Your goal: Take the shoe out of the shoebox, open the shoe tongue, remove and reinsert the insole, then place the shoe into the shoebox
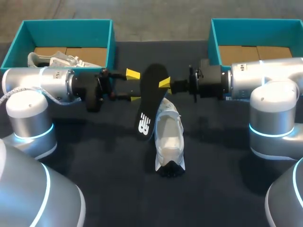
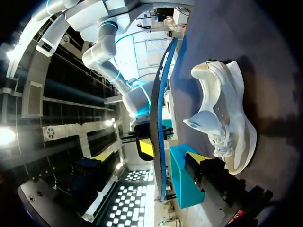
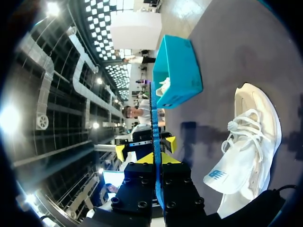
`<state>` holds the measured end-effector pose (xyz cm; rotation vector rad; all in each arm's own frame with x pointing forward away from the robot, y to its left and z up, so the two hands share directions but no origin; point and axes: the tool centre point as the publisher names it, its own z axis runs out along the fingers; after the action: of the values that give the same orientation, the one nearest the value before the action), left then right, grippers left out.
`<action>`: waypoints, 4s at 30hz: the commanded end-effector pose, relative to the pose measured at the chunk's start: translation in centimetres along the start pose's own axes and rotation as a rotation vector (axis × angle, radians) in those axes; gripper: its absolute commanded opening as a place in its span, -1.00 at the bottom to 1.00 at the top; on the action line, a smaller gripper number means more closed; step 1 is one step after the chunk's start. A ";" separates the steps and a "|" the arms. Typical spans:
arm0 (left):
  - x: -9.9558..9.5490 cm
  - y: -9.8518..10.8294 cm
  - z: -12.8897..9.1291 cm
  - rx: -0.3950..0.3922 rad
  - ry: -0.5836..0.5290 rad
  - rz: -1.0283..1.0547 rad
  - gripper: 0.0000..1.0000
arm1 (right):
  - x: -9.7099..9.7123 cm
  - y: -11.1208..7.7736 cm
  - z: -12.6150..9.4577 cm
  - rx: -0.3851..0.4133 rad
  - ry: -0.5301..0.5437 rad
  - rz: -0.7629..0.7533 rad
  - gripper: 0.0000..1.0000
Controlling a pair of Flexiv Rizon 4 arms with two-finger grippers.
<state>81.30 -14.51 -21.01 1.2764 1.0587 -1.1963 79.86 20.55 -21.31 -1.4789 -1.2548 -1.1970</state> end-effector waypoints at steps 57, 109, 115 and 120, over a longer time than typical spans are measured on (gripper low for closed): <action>0.6 0.0 2.7 0.003 0.024 -0.050 -1.00 | -0.4 -0.6 -2.0 -0.016 -0.074 0.023 1.00; 1.1 -14.0 0.9 0.151 0.260 -0.423 -1.00 | -4.9 -13.8 -13.4 -0.146 -0.393 0.112 1.00; 1.1 -14.0 0.9 0.151 0.260 -0.423 -1.00 | -4.9 -13.8 -13.4 -0.146 -0.393 0.112 1.00; 1.1 -14.0 0.9 0.151 0.260 -0.423 -1.00 | -4.9 -13.8 -13.4 -0.146 -0.393 0.112 1.00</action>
<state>67.58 -14.59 -23.73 1.3917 1.5026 -1.4781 64.23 8.59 -23.40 -1.9275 -1.3371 -0.9721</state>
